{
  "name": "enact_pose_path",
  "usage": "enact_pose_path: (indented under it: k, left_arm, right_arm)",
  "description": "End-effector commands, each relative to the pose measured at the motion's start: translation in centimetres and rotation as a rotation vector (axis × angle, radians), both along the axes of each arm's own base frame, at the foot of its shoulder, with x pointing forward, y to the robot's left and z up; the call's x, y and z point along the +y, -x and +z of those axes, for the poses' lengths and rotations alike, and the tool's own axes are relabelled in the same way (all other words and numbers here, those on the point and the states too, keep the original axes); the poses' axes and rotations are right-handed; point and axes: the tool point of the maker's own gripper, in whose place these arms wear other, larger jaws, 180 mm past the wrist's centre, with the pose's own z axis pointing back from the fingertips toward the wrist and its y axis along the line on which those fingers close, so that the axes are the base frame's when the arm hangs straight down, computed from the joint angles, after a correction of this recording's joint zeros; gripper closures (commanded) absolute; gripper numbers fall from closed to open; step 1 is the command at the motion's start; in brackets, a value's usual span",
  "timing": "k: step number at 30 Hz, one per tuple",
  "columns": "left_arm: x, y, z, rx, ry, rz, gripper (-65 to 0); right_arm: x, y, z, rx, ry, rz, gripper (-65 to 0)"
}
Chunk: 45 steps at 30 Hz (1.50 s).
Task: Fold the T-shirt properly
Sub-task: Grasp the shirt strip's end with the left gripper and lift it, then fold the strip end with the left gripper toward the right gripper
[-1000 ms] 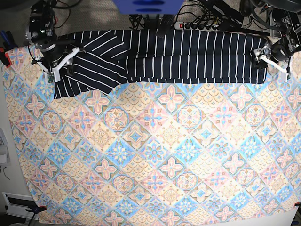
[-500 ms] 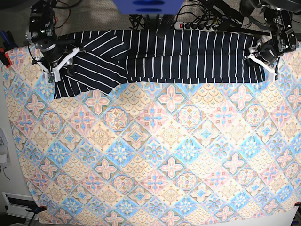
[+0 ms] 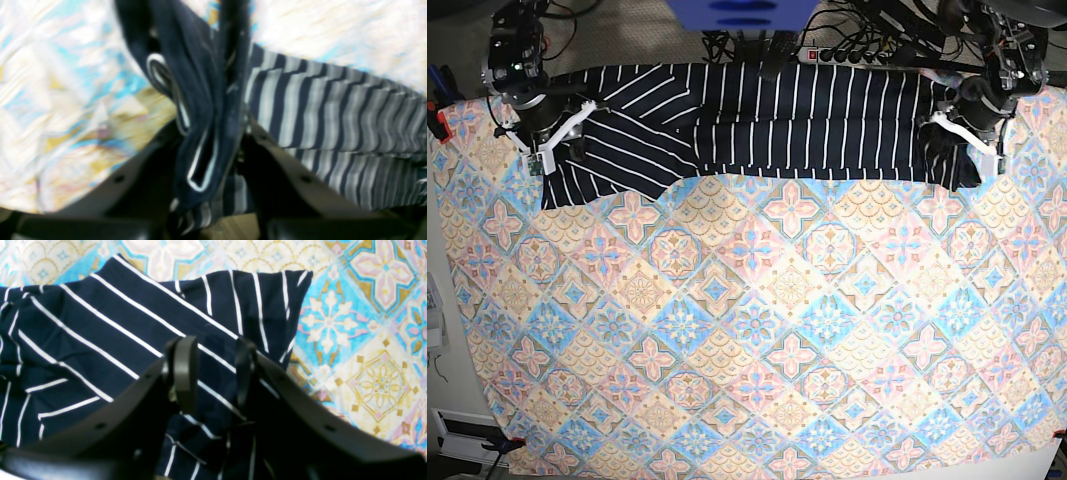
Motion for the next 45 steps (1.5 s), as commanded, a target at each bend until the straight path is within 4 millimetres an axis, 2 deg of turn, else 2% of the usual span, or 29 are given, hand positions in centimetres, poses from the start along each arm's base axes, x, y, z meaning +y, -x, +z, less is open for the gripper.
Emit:
enact_pose_path:
  k: [1,8,10,13,20,22,24,27,30,36,38,39,45]
  left_arm:
    - [-1.5,-0.1,0.3,-0.010,0.026,-0.032,-7.8]
    - [-9.6,0.4,-1.3,0.029,0.178,-0.150,-7.8]
    - [-11.4,0.5,-1.4,0.034,0.204,-0.192,-7.8]
    - [-14.1,-0.4,-0.9,0.010,0.251,-0.241,-7.8]
    - [-18.2,-1.1,-0.2,-0.008,0.325,-0.317,-8.2]
    - [-19.0,-0.6,-0.7,0.014,0.343,-0.337,-8.3]
    - [-19.1,-0.3,-1.2,0.049,0.343,-0.351,-8.6]
    - [-19.4,0.2,-1.7,0.105,0.341,-0.388,-13.8]
    - [-19.5,0.6,-1.7,0.129,0.340,-0.406,-23.4]
    - [-19.0,0.4,0.1,0.081,0.357,-0.494,-44.7]
    - [-18.6,0.3,0.9,0.066,0.399,-0.495,-49.2]
    - [-18.0,0.0,1.2,0.054,0.412,-0.483,-50.5]
    - [-10.9,-0.8,1.7,0.021,0.315,-0.359,-51.1]
  right_arm:
    - [-0.2,-0.6,1.0,-0.038,0.005,0.005,-18.5]
    - [-0.2,-0.6,1.0,-0.038,0.005,0.005,-18.5]
    - [-0.3,-0.6,1.0,-0.039,0.007,0.002,-18.5]
    - [-1.1,-0.7,1.2,-0.044,0.018,-0.015,-18.5]
    - [-2.0,-0.7,1.5,-0.051,0.033,-0.034,-18.5]
    - [-2.5,-0.7,1.7,-0.055,0.040,-0.045,-18.5]
    - [-3.0,-0.7,1.8,-0.058,0.048,-0.056,-18.5]
    - [-3.3,-0.8,1.9,-0.062,0.052,-0.062,-18.5]
    - [-3.4,-1.0,2.1,-0.067,0.054,-0.064,-18.5]
    - [-3.4,-1.5,2.4,-0.083,0.052,-0.065,-18.5]
    - [-3.4,-1.5,2.4,-0.083,0.052,-0.065,-18.5]
    - [-3.4,-1.5,2.4,-0.083,0.052,-0.065,-18.5]
    - [-3.4,-1.6,2.4,-0.084,0.050,-0.066,-18.5]
